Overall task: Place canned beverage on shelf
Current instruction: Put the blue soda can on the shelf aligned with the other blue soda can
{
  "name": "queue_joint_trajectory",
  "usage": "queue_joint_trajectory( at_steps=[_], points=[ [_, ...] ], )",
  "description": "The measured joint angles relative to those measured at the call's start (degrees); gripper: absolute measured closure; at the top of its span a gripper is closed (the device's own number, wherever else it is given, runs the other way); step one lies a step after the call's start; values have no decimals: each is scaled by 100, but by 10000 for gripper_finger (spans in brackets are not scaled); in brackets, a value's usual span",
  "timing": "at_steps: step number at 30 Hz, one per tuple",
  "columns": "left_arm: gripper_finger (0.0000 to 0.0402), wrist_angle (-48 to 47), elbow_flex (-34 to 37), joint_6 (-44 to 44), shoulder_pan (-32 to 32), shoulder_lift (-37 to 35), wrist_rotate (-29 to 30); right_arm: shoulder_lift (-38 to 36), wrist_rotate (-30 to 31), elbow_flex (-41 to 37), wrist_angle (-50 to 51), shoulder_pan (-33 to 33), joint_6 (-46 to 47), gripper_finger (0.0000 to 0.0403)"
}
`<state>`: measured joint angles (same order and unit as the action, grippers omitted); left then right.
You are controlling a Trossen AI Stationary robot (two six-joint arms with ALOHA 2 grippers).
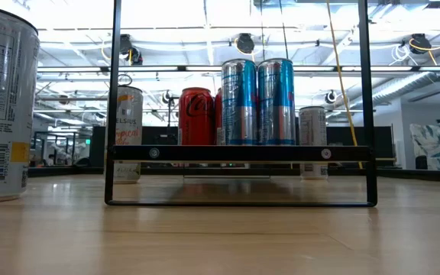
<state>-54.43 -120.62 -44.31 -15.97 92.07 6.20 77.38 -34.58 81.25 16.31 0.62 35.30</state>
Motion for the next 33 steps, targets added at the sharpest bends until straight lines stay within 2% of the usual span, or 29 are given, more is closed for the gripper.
queue_joint_trajectory(
  at_steps=[4,7,19,25,29,33],
  points=[
    [186,3,0,36,25,0,6,59,-117,-11,-134,0,-37,13],
    [186,2,0,41,28,0,50,78,-189,-2,-264,2,-44,33],
    [186,63,0,206,20,22,169,162,-616,-4,-606,-12,-73,201],
    [165,50,0,256,17,22,257,164,-610,-4,-616,-31,26,198],
    [159,124,0,573,17,22,289,158,-619,-4,-652,-33,210,178],
    [157,136,0,1041,7,22,397,153,-648,-7,-746,-33,329,184]
  ],
)
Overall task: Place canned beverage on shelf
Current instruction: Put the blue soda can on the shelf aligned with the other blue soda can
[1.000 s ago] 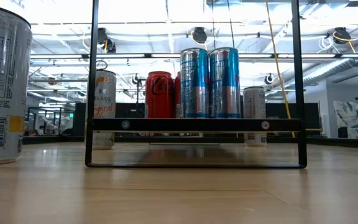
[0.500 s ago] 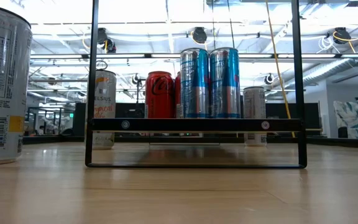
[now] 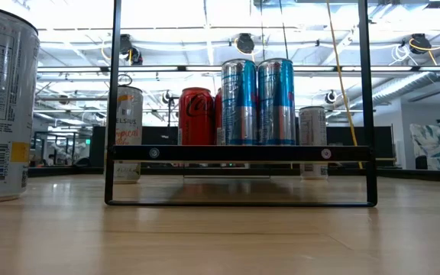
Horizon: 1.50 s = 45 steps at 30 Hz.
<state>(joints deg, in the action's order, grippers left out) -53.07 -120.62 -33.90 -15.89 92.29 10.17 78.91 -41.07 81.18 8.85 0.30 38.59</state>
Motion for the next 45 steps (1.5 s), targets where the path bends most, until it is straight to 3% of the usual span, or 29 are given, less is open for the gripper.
queue_joint_trajectory(
  at_steps=[12,23,33,45],
  points=[
    [150,-3,0,1066,-71,-33,363,0,34,-4,-154,2,-7,196],
    [39,346,2,1766,-37,-33,642,1,58,1,-183,-3,-263,195],
    [34,643,2,2996,39,-67,878,-166,78,1,-436,148,-236,195],
    [33,1282,0,3613,32,-153,1326,-313,37,-1,-432,535,-566,195]
  ],
)
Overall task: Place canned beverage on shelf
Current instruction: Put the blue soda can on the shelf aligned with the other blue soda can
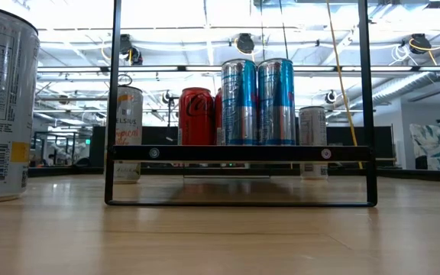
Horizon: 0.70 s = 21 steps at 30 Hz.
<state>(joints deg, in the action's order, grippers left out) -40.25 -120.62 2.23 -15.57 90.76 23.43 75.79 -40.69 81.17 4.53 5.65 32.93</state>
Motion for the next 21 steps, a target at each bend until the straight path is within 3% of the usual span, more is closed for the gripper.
queue_joint_trajectory(
  at_steps=[7,21],
  points=[
    [33,603,2,26,86,0,820,-101,40,0,-6,164,-106,195],
    [33,1799,2,345,284,-28,1122,-204,514,0,-677,388,-429,195]
  ],
)
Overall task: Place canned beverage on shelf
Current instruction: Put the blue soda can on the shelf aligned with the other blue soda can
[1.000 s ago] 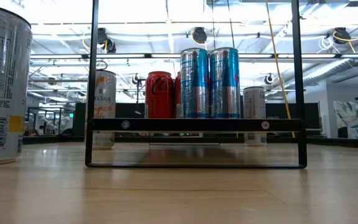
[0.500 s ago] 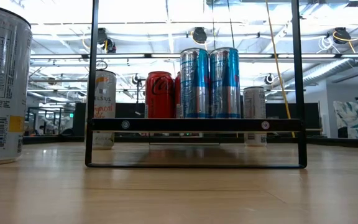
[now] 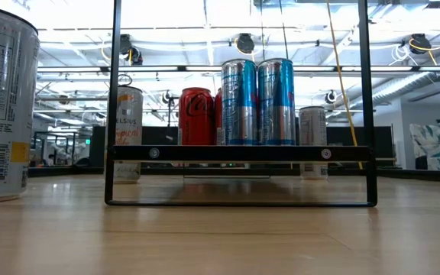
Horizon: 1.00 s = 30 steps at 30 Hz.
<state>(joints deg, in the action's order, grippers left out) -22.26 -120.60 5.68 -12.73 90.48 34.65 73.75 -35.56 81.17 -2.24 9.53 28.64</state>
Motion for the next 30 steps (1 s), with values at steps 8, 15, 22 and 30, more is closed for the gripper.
queue_joint_trajectory(
  at_steps=[8,15,22,30],
  points=[
    [33,430,0,985,2,-44,644,-177,649,0,-13,4,-286,195],
    [33,500,0,692,59,24,367,-354,1285,0,15,-2,-730,195],
    [33,691,0,1332,310,24,303,-430,1788,0,15,-14,-902,195],
    [33,668,0,1349,563,26,140,-428,2038,0,37,-87,-1033,195]
  ],
)
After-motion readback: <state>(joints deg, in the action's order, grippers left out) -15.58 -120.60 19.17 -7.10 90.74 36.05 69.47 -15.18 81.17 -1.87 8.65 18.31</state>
